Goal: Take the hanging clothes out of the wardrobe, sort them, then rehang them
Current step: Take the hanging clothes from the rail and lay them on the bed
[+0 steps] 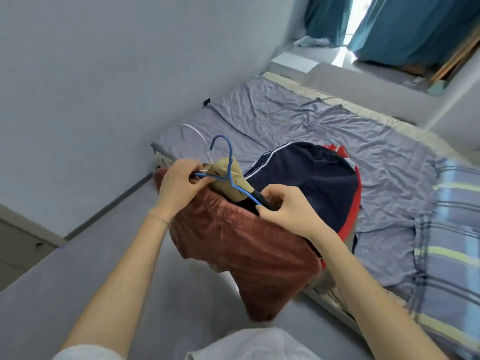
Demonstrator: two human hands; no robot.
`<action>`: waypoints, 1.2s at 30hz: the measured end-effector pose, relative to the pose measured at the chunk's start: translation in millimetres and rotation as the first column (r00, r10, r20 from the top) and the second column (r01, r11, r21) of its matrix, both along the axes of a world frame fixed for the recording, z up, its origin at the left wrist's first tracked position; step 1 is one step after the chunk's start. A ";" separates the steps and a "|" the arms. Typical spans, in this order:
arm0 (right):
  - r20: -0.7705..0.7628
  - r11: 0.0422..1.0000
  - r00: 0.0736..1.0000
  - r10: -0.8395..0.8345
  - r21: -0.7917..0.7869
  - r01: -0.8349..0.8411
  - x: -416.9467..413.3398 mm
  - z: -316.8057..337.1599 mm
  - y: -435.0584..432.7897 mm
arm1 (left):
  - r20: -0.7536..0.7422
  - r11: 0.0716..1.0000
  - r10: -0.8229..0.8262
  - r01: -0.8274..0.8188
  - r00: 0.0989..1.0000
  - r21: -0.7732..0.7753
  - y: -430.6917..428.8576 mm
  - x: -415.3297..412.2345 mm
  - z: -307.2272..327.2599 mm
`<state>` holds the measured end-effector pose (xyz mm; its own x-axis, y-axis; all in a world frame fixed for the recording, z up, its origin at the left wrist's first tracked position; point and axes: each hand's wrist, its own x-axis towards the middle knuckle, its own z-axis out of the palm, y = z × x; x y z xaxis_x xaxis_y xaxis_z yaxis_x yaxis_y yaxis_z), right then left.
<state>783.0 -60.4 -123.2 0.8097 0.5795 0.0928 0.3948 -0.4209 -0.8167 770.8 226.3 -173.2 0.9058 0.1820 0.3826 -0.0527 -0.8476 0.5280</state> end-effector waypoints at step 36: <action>0.038 0.684 0.718 -0.695 -0.274 0.676 512.8 -146.8 -270.7 | -0.212 0.957 -0.273 0.243 0.938 -0.157 -309.0 597.6 -121.6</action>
